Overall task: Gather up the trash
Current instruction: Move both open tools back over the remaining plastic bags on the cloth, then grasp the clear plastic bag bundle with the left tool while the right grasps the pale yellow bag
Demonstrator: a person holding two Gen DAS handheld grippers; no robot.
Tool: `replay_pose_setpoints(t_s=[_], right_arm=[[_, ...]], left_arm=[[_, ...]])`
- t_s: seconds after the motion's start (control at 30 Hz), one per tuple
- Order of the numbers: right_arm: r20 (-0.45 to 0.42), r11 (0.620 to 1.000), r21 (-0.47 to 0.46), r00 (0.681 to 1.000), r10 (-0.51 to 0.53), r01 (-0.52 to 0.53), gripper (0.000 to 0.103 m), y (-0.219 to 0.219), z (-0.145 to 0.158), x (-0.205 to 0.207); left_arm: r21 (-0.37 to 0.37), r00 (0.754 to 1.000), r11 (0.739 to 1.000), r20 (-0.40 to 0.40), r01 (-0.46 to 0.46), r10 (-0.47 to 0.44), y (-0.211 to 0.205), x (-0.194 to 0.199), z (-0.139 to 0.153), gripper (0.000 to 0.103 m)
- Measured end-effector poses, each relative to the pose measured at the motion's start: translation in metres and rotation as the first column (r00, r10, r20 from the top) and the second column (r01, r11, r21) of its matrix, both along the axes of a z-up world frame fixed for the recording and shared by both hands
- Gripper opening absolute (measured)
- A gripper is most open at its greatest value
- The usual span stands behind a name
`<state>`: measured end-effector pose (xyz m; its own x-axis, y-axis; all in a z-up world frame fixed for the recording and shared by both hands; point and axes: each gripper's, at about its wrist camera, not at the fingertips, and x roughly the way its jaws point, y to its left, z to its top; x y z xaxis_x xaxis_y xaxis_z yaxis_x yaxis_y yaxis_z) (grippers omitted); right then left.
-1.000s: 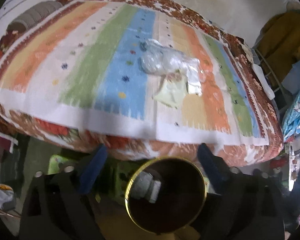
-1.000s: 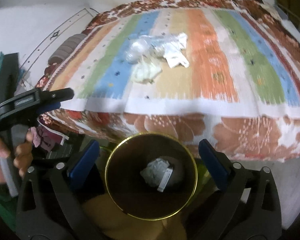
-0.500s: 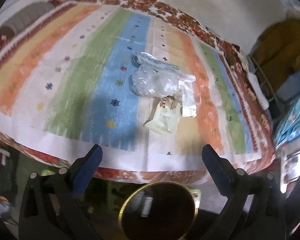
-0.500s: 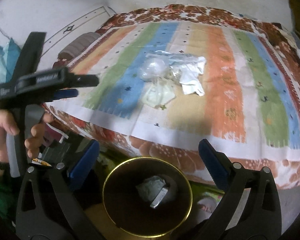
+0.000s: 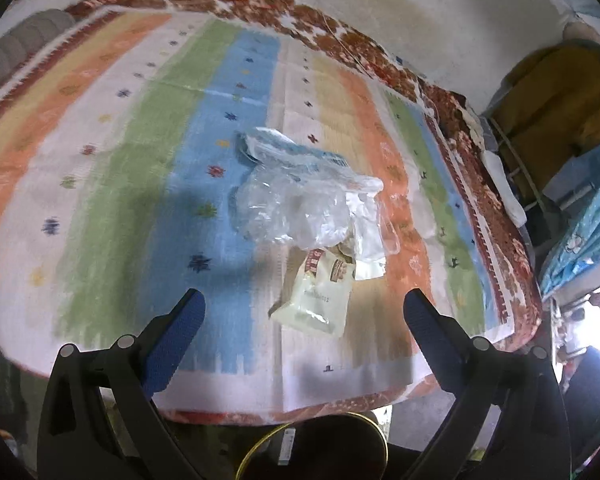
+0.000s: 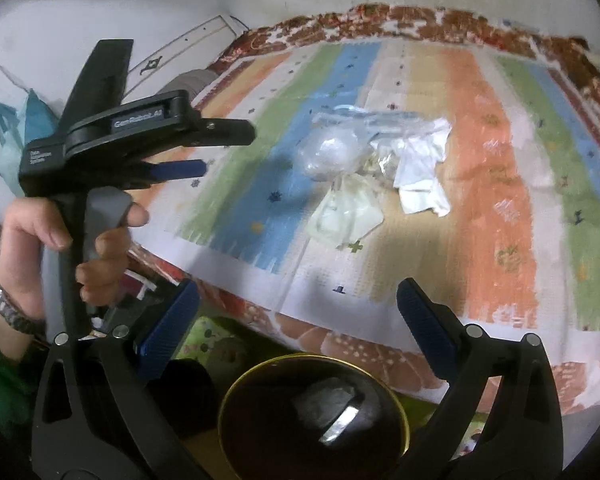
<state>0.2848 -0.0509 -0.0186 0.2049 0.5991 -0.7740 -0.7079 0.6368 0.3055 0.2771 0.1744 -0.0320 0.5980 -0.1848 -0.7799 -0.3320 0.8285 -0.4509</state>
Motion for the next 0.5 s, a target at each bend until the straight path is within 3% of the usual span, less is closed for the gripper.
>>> replay_pose_setpoints(t_s=[0.27, 0.5], right_arm=[[0.023, 0.999, -0.021, 0.999, 0.036, -0.036, 0.094, 0.027, -0.02, 0.025], [0.003, 0.999, 0.027, 1.0, 0.025, -0.025, 0.088, 0.038, -0.042, 0.058]], left_arm=[[-0.036, 0.999, 0.999, 0.034, -0.005, 0.006, 0.012, 0.026, -0.013, 0.097], [-0.04, 0.999, 0.999, 0.037, 0.014, -0.012, 0.016, 0.047, -0.024, 0.096]])
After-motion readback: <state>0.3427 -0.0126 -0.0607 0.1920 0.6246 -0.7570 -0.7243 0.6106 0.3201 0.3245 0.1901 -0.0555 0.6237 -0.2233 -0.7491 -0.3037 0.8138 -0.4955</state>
